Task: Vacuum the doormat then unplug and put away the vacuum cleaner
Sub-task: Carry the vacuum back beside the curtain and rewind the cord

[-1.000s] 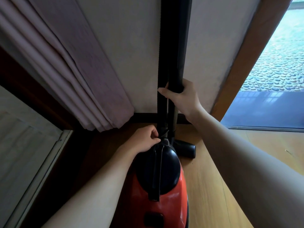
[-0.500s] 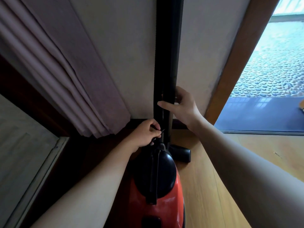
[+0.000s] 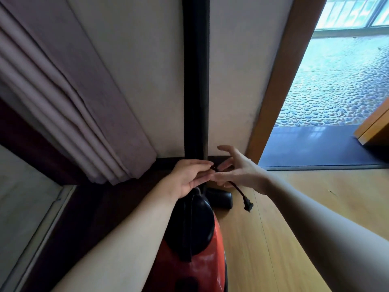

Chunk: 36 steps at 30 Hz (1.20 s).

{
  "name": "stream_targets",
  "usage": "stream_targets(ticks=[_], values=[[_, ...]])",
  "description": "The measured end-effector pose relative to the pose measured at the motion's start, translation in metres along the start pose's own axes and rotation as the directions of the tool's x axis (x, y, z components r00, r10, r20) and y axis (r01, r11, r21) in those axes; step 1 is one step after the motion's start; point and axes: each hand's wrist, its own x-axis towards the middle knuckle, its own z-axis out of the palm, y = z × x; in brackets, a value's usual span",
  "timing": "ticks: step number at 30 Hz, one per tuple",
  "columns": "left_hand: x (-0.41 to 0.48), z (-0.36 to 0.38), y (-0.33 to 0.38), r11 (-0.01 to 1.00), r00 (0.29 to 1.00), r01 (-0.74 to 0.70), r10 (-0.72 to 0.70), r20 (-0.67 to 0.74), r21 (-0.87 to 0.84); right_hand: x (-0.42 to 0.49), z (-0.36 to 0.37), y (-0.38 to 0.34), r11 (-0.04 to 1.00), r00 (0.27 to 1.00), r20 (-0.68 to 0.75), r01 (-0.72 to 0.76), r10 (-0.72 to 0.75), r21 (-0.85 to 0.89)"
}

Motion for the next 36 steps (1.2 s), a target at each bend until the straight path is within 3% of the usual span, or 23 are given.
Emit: stream_targets(ticks=[6,10,12,15,18,21,25,29,36], values=[[0.002,-0.001,-0.008,0.989,0.994,-0.097,0.092,-0.055,-0.108,-0.011,0.001,0.022,0.997,0.999,0.032,-0.04,0.038,0.059],[0.003,-0.02,-0.005,0.951,0.973,-0.208,0.226,-0.054,0.23,-0.002,0.005,0.043,0.992,0.956,-0.267,0.107,-0.12,-0.063],[0.011,-0.044,-0.005,0.873,0.934,-0.266,0.338,-0.114,0.409,0.006,0.008,0.055,0.969,0.897,-0.394,0.122,-0.2,-0.215],[0.032,-0.088,-0.012,0.671,0.838,-0.305,0.526,-0.144,0.675,0.017,0.014,0.067,0.91,0.89,-0.387,0.069,-0.241,-0.409],[0.049,-0.115,-0.027,0.442,0.841,-0.28,0.542,-0.004,0.852,0.028,0.028,0.074,0.863,0.908,-0.349,0.026,-0.231,-0.504],[0.065,-0.124,-0.039,0.347,0.867,-0.362,0.467,0.175,0.865,0.036,0.041,0.071,0.86,0.894,-0.381,0.009,-0.236,-0.511],[0.084,-0.122,-0.05,0.401,0.903,-0.402,0.32,0.286,0.823,0.045,0.053,0.067,0.83,0.905,-0.367,-0.029,-0.215,-0.557],[0.103,-0.117,-0.062,0.404,0.869,-0.489,0.301,0.392,0.773,0.053,0.064,0.076,0.867,0.905,-0.381,-0.026,-0.192,-0.498],[0.116,-0.098,-0.073,0.627,0.827,-0.556,0.483,0.288,0.545,0.064,0.075,0.088,0.905,0.898,-0.37,0.064,-0.236,-0.421]])
